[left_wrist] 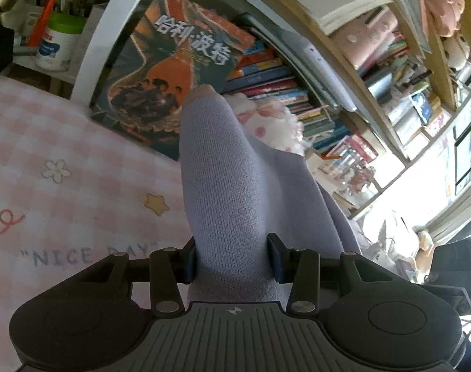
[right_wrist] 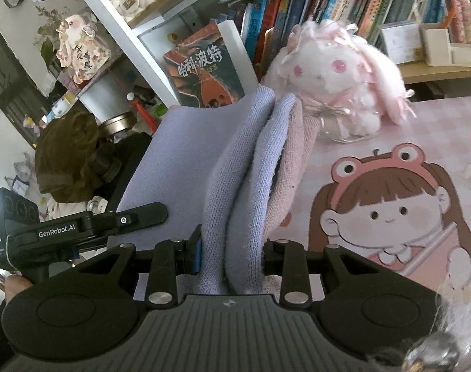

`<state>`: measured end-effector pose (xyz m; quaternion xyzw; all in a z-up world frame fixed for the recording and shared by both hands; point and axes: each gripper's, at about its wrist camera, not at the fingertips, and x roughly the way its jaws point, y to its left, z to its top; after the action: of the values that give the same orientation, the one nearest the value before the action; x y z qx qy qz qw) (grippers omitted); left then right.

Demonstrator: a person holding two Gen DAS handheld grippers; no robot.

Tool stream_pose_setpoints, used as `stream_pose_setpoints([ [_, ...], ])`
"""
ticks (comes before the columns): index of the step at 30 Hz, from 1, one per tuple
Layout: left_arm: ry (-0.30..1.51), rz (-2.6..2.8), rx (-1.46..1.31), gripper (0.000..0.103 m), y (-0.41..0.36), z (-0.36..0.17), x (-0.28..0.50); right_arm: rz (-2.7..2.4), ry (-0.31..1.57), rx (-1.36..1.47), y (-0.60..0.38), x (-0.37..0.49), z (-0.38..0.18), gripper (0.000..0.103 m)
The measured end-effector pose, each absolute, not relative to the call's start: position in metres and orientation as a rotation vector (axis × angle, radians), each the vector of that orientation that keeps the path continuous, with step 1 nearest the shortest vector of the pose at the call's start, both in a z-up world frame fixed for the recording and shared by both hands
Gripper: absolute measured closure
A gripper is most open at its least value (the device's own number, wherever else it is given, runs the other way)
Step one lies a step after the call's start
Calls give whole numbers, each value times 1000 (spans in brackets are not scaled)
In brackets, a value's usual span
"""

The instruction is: Fold clothes

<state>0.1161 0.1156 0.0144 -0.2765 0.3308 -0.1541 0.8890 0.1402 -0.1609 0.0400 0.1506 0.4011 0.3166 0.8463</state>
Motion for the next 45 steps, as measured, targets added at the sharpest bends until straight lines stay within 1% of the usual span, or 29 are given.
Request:
stream_pose_setpoints([
  [13, 730, -317, -567, 60, 137, -9, 154, 663, 859, 332, -134, 179, 10, 74],
  [27, 811, -313, -586, 60, 137, -44, 187, 660, 887, 304, -138, 212, -23, 73],
  [29, 831, -301, -591, 58, 141, -53, 190, 667, 898, 295, -134, 217, -32, 73],
  [31, 839, -296, -626, 53, 148, -60, 192, 667, 912, 310, -133, 222, -43, 67],
  [33, 839, -293, -666, 51, 154, -63, 191, 668, 918, 358, -137, 226, -50, 64],
  [35, 829, -278, -660, 51, 156, -59, 187, 650, 927, 394, -143, 226, -53, 58],
  [36, 821, -269, -652, 51, 157, -56, 185, 635, 930, 398, -145, 225, -53, 52],
  [37, 810, -263, -649, 51, 158, -52, 180, 616, 933, 395, -148, 223, -50, 49],
  [43, 792, -246, -641, 56, 161, -42, 161, 577, 910, 389, -168, 201, -33, 49],
  [44, 794, -245, -638, 56, 160, -42, 159, 573, 907, 379, -170, 197, -31, 50],
  [45, 795, -245, -636, 59, 160, -41, 156, 570, 910, 370, -171, 193, -30, 57],
])
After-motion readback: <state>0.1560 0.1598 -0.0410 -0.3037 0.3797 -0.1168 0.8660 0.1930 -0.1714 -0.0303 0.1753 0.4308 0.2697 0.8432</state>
